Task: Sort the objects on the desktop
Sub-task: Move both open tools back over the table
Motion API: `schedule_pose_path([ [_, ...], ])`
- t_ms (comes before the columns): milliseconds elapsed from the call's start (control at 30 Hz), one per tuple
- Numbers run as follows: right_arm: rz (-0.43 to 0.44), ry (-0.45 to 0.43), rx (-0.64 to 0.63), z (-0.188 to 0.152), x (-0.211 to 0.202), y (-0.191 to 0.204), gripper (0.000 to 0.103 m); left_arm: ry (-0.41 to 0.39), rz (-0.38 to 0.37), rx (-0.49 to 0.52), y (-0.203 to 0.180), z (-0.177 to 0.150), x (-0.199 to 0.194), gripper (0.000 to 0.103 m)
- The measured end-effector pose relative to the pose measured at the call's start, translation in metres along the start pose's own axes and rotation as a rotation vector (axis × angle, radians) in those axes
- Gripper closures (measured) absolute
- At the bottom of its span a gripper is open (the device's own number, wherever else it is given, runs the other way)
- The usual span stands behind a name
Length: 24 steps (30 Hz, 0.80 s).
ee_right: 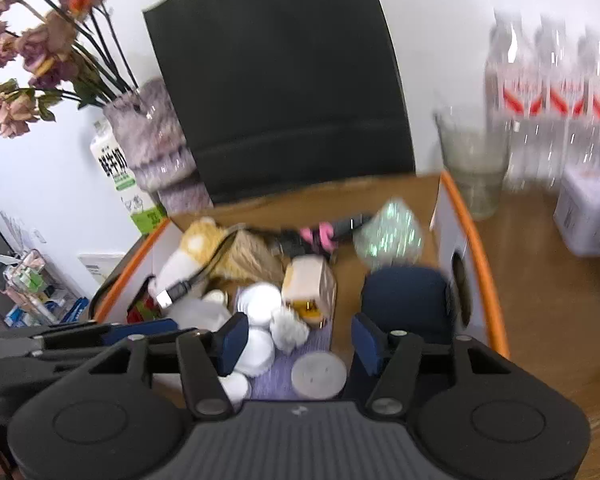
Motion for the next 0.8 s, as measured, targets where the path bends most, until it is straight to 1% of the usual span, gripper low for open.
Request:
schedule_pose_path([
  [33,-0.011,-0.012,-0.014,0.004,-0.006,0.005,0.041,-0.009,0.012,-0.011,0.001,0.002,-0.005,0.056],
  [67,-0.021,-0.025,-0.025,0.007,-0.012,0.009,0.039,-0.026,0.027,-0.025,0.003,0.0,-0.014,0.045],
  [100,-0.029,-0.041,-0.042,0.007,-0.019,0.015,0.034,-0.046,0.038,-0.034,0.005,-0.004,-0.021,0.041],
  [133,-0.034,-0.052,-0.057,0.006,-0.026,0.02,0.025,-0.065,0.051,-0.038,0.007,-0.011,-0.028,0.038],
  [200,-0.038,-0.053,-0.082,-0.007,-0.039,0.028,0.016,-0.07,0.102,-0.057,0.012,-0.036,-0.043,0.036],
  [267,-0.024,-0.068,-0.088,-0.031,-0.055,0.036,0.016,-0.061,0.125,-0.096,0.016,-0.064,-0.061,0.034],
  [333,-0.018,-0.084,-0.106,-0.06,-0.073,0.045,0.016,-0.073,0.117,-0.124,0.019,-0.094,-0.084,0.024],
  [367,-0.021,-0.095,-0.116,-0.074,-0.081,0.049,0.016,-0.078,0.123,-0.128,0.019,-0.109,-0.097,0.021],
  [400,-0.028,-0.1,-0.136,-0.093,-0.091,0.055,0.015,-0.086,0.143,-0.128,0.018,-0.125,-0.111,0.02],
  [433,-0.038,-0.095,-0.157,-0.108,-0.098,0.06,0.015,-0.101,0.15,-0.119,0.017,-0.136,-0.122,0.017],
  [467,-0.053,-0.096,-0.176,-0.124,-0.106,0.065,0.014,-0.121,0.157,-0.111,0.016,-0.15,-0.135,0.012],
  [533,-0.084,-0.086,-0.216,-0.159,-0.122,0.074,0.012,-0.141,0.176,-0.093,0.016,-0.179,-0.156,0.006],
  [633,-0.113,-0.055,-0.249,-0.206,-0.139,0.085,0.012,-0.131,0.216,-0.07,0.018,-0.217,-0.174,0.006],
  [733,-0.137,-0.01,-0.254,-0.243,-0.148,0.092,0.012,-0.099,0.267,-0.107,0.025,-0.249,-0.184,0.005],
  [800,-0.149,0.006,-0.24,-0.262,-0.154,0.095,0.011,-0.096,0.285,-0.12,0.028,-0.265,-0.19,0.004],
])
Point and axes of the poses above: each gripper's, at about its wrist camera, not at the fingertips, and x roughly the way its jaws point, y to its left, z to its top, the point moved 2 cm from there along x, roughly the way its jaws point, and after that the axes turned 14 degrees about z, right-handed, at the moved point
